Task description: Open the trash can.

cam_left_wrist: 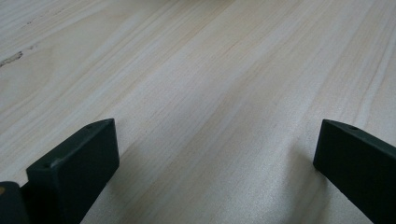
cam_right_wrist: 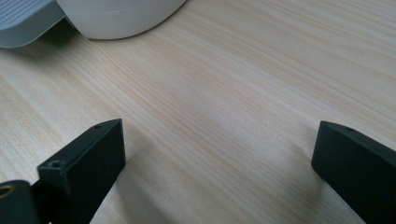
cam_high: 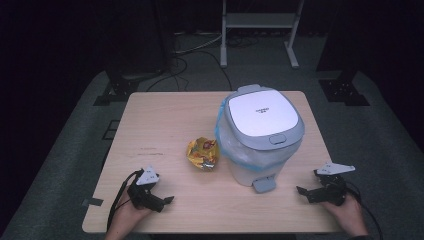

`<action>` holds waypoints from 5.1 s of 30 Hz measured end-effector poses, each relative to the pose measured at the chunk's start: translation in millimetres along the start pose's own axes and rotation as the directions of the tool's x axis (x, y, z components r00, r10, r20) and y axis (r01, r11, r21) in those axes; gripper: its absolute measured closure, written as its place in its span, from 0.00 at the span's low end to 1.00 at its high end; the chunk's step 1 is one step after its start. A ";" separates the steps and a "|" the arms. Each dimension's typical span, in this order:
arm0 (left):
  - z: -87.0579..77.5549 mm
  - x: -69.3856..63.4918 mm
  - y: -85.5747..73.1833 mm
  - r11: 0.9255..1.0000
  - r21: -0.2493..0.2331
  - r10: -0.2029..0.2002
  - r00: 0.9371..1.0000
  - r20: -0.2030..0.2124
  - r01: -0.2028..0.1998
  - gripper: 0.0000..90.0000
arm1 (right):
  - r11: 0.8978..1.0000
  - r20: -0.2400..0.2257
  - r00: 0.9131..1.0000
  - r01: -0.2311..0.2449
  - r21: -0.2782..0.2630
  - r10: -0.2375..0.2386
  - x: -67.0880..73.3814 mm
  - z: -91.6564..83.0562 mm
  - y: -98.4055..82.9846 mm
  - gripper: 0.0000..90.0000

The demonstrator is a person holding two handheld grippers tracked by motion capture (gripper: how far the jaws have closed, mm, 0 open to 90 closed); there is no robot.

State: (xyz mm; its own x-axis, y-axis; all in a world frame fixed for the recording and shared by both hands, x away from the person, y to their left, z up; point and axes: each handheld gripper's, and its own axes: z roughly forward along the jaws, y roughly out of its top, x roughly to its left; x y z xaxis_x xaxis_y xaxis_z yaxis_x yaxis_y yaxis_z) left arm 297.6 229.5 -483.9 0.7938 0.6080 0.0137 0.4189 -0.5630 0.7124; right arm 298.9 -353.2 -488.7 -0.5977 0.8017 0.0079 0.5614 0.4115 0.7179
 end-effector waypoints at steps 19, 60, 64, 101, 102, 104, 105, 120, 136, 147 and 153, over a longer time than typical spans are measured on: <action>-0.1 0.7 0.1 1.000 0.001 -0.007 1.000 -0.008 0.007 0.00 | 1.000 -0.001 1.000 -0.025 0.000 0.025 5.9 -11.1 1.2 0.16; -0.1 0.6 0.1 1.000 0.001 -0.007 1.000 -0.008 0.007 0.00 | 0.990 -0.156 0.986 -0.073 -0.118 0.055 -1.4 -51.8 29.0 0.91; -0.1 0.6 0.1 1.000 0.001 -0.007 1.000 -0.008 0.007 0.00 | 0.988 -0.171 0.984 -0.068 -0.137 0.044 -1.5 -57.2 33.1 0.99; -0.2 0.6 0.1 1.000 0.003 -0.006 1.000 -0.008 0.007 0.00 | 0.967 -0.229 0.973 -0.026 -0.252 -0.034 0.4 -105.5 82.9 1.00; -0.2 0.6 0.1 1.000 0.003 -0.006 1.000 -0.008 0.007 0.00 | 0.967 -0.229 0.973 -0.026 -0.252 -0.034 0.4 -105.5 82.9 1.00; -0.2 0.7 0.0 1.000 0.003 -0.006 1.000 -0.008 0.006 0.00 | 0.965 -0.235 0.971 -0.012 -0.261 -0.051 2.1 -109.1 87.5 1.00; -0.2 0.7 0.0 1.000 0.003 -0.006 1.000 -0.008 0.006 0.00 | 0.964 -0.235 0.970 -0.005 -0.264 -0.059 2.4 -110.4 89.1 1.00; -0.3 0.7 0.0 1.000 0.003 -0.006 1.000 -0.008 0.006 0.00 | 0.945 -0.284 0.951 0.024 -0.325 -0.122 6.7 -131.0 111.7 1.00; -0.1 0.6 0.0 1.000 0.001 -0.007 1.000 -0.008 0.007 0.00 | 0.924 -0.341 0.923 0.036 -0.380 -0.177 16.4 -143.0 135.2 1.00; -0.1 0.6 -0.1 1.000 0.001 -0.006 1.000 -0.009 0.007 0.00 | 0.911 -0.357 0.913 0.037 -0.410 -0.198 22.7 -147.7 148.2 1.00; -0.1 0.6 -0.1 1.000 0.001 -0.006 1.000 -0.009 0.006 0.00 | 0.908 -0.361 0.909 0.039 -0.418 -0.206 25.8 -147.7 153.7 1.00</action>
State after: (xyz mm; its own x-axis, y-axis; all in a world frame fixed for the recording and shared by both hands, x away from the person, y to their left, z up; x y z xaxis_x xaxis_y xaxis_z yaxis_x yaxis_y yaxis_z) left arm 298.1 230.0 -483.9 0.7873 0.6163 0.0152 0.4243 -0.5596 0.7119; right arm 285.2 -333.3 -275.4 -0.8659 0.4878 0.1107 0.2468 0.2240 0.9428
